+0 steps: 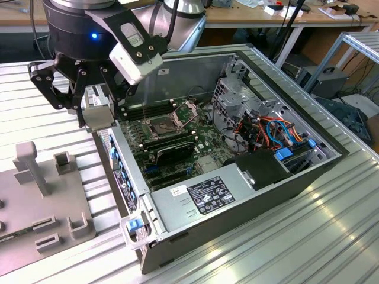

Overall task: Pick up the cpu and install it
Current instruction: 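Pick up the cpu and move it towards the insertion slot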

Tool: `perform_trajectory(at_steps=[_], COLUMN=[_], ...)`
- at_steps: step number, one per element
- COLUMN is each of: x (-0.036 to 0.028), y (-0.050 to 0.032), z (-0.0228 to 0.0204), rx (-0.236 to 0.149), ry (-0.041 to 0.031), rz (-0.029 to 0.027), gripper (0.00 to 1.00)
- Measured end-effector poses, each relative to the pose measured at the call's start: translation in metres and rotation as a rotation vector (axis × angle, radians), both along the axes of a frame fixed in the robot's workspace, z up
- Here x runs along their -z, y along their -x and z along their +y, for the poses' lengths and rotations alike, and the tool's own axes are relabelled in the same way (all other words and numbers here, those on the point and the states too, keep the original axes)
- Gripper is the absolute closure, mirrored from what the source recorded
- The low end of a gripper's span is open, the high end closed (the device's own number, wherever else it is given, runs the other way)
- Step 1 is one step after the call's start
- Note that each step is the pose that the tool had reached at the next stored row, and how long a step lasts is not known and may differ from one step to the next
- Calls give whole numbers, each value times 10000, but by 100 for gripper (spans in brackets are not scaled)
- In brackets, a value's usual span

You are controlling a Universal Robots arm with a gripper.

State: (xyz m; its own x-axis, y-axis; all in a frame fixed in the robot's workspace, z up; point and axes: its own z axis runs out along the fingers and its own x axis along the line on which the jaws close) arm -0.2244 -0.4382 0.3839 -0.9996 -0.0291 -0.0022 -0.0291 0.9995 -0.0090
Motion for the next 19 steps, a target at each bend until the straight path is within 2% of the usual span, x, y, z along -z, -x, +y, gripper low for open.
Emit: perform_trajectory(at_steps=[4,5,7,9,19], x=[0,1,1,1,1], y=[-65,-220,-440,-474,-481], z=[0,0,0,0,0], rx=[0,0,0,0,0], ry=[-1,-1,-1,0,0], rz=[0,0,0,0,0], gripper=[45,45,45,45,45])
